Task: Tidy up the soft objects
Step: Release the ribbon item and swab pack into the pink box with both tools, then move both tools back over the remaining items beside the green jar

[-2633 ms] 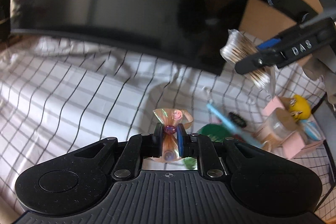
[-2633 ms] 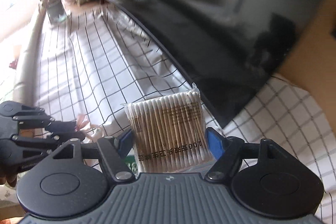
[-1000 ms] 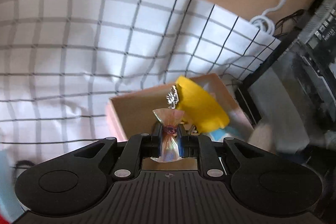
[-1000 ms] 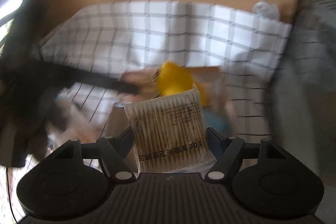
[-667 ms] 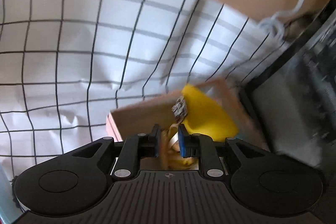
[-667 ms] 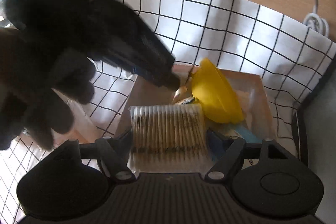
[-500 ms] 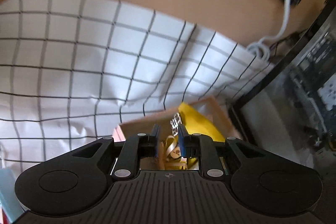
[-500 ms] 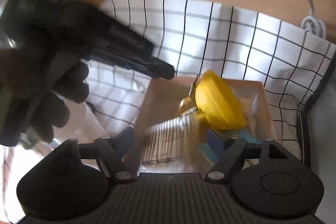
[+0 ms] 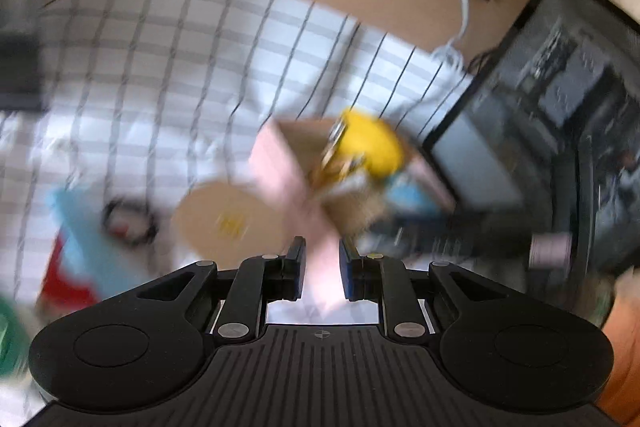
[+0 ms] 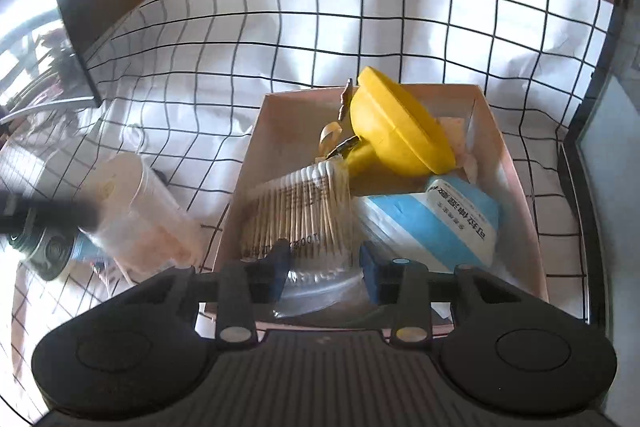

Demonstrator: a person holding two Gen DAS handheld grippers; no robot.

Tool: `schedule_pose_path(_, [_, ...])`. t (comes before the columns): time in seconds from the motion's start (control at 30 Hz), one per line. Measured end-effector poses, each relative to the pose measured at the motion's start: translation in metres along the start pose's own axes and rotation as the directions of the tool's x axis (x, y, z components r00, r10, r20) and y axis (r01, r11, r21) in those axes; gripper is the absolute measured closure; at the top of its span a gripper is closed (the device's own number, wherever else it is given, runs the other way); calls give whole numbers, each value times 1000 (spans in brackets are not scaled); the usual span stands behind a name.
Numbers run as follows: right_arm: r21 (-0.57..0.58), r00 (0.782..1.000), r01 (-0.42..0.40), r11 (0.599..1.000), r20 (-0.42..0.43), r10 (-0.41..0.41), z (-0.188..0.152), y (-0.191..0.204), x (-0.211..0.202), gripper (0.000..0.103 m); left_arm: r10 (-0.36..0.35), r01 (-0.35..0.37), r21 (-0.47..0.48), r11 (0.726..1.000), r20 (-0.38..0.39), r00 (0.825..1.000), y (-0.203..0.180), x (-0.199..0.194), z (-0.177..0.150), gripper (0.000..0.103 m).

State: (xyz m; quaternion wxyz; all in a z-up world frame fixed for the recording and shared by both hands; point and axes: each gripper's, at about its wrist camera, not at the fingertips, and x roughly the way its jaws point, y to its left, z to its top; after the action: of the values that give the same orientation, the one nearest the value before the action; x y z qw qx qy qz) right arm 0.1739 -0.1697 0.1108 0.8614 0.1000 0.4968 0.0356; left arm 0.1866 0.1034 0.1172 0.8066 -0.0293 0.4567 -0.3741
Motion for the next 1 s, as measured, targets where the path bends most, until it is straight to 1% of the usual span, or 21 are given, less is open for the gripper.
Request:
schedule_pose_path(0.07, [9,1000,18,1000,-20,-17,6,3,-4,64,36,-36,-3,999,-15,999,11,-18,-20,83])
schedule_pose_path(0.13, [21,1000,19,1000,-2,-19,13,8,-15,62,66,-66,-15,998,-10,998,24,-37,-36,83])
schedule_pose_path(0.2, [23,999,9,1000,43,-10,25,19,-32,55,95,-95,-37,995,4,995,39,-55,-47,83])
schedule_pose_path(0.27, [12,995,-5,1000,103,3,39,37,-52,41,145,-143,-71,987,26,989,58,-75,-56,83])
schedule_pose_path(0.33, [-8,989,-31,999,147,32,52,58,-67,35,201,-195,-106,975,44,979,75,-92,-61,83])
schedule_pose_path(0.43, [-58,981,-75,996,172,84,70,98,-82,34,256,-242,-162,957,77,964,99,-116,-64,83])
schedule_pose_path(0.5, [-87,979,-110,990,161,123,79,129,-84,34,276,-255,-200,946,87,957,112,-127,-64,83])
schedule_pose_path(0.57, [-109,978,-152,982,130,166,86,157,-81,34,289,-260,-236,936,99,952,123,-137,-65,83])
schedule_pose_path(0.7, [-165,972,-217,962,57,229,96,204,-71,33,279,-240,-257,936,126,952,134,-149,-73,83])
schedule_pose_path(0.8, [-203,974,-223,953,-20,224,102,229,-57,33,272,-229,-254,940,146,951,138,-157,-74,83])
schedule_pose_path(0.87, [-217,975,-220,951,-54,214,108,236,-52,33,263,-222,-248,943,145,954,141,-161,-63,83])
schedule_pose_path(0.93, [-249,980,-201,947,-66,190,117,243,-51,33,214,-178,-267,947,112,970,148,-164,-43,83])
schedule_pose_path(0.97, [-272,983,-186,944,-61,176,123,246,-53,33,161,-130,-292,948,85,983,153,-165,-27,83])
schedule_pose_path(1.0, [-286,985,-173,942,-51,165,129,249,-58,33,125,-98,-301,949,72,990,157,-165,-14,83])
